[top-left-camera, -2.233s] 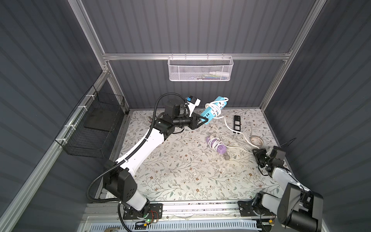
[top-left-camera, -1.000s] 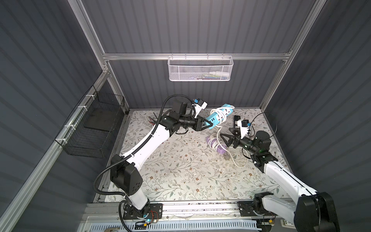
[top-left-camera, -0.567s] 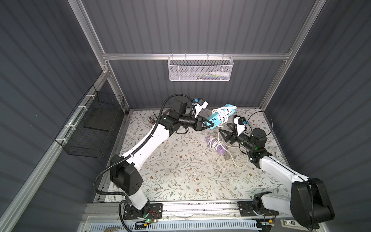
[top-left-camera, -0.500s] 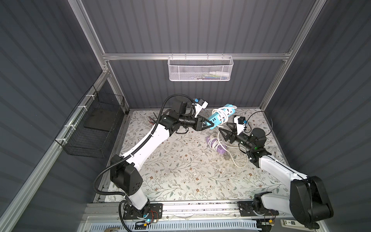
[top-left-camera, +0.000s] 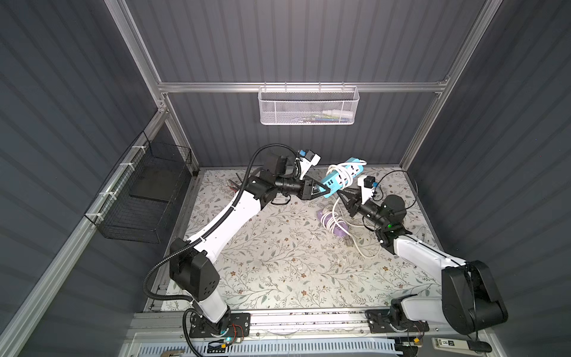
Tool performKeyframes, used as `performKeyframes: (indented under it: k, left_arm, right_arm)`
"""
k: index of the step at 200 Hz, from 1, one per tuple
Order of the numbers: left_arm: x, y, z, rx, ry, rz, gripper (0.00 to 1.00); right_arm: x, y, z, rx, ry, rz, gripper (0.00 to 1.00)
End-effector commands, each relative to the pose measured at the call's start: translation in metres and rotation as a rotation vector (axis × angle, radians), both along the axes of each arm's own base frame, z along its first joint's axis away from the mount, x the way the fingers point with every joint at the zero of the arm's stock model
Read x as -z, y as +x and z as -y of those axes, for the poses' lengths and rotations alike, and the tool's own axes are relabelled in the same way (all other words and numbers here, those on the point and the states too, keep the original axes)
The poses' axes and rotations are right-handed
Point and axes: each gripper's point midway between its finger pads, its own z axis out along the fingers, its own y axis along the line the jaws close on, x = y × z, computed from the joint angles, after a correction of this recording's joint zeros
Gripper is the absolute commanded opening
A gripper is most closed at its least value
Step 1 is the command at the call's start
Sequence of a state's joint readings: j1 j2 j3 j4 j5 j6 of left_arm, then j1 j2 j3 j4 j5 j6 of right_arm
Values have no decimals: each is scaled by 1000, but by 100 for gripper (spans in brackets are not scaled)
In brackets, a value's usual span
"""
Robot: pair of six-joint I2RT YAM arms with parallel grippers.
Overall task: Unwrap the cord wrapped around the power strip
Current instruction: Unwrap the power cord from the power strip.
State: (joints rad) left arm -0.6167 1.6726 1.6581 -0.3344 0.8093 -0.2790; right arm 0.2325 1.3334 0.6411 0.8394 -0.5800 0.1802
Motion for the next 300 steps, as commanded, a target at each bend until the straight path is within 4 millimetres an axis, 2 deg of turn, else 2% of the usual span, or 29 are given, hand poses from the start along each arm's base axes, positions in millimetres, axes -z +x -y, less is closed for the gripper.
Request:
performKeyframes:
  k: [1, 33, 43, 82, 110, 128, 145, 164, 197, 228, 251, 269, 284, 288, 300]
  left_arm:
    - [-19, -3, 6, 35, -57, 50, 0]
    - [-21, -3, 6, 35, -62, 50, 0]
    - [-20, -3, 6, 35, -60, 49, 0]
    - [-23, -4, 4, 32, -62, 55, 0]
    - [-24, -7, 5, 47, -68, 49, 0]
    - [-21, -9, 6, 65, -81, 30, 0]
    - [-17, -10, 7, 71, -78, 17, 0]
    - [-11, -10, 9, 79, -71, 3, 0]
    - [4, -5, 15, 79, -47, -29, 0]
    - [19, 2, 17, 56, -11, -44, 0]
    - [29, 9, 17, 29, 12, -47, 0]
    - [28, 17, 13, 2, 9, -41, 0]
    - [22, 23, 8, -21, -2, -24, 0]
    - [19, 25, 7, -32, -5, -18, 0]
    - [12, 28, 2, -50, -15, -1, 0]
  right_arm:
    - [-11, -3, -2, -11, 32, 38, 17]
    - [-12, -3, -2, -14, 46, 31, 6]
    - [-12, -1, -2, -15, 48, 26, 0]
    - [0, 3, 2, 12, 37, -35, 0]
    - [12, 17, 19, 84, 40, -109, 0]
    - [11, 30, 33, 130, 54, -139, 0]
    - [1, 43, 48, 163, 79, -147, 0]
    - [-20, 57, 64, 184, 118, -136, 0]
    - [-70, 71, 86, 186, 168, -80, 0]
    - [-116, 58, 97, 186, 159, -12, 0]
    - [-137, 38, 106, 193, 154, 8, 0]
    - [-138, 18, 116, 232, 142, 1, 0]
    - [-121, 8, 130, 284, 144, -57, 0]
    - [-126, -1, 134, 302, 145, -43, 0]
    - [-109, -9, 147, 353, 152, -91, 0]
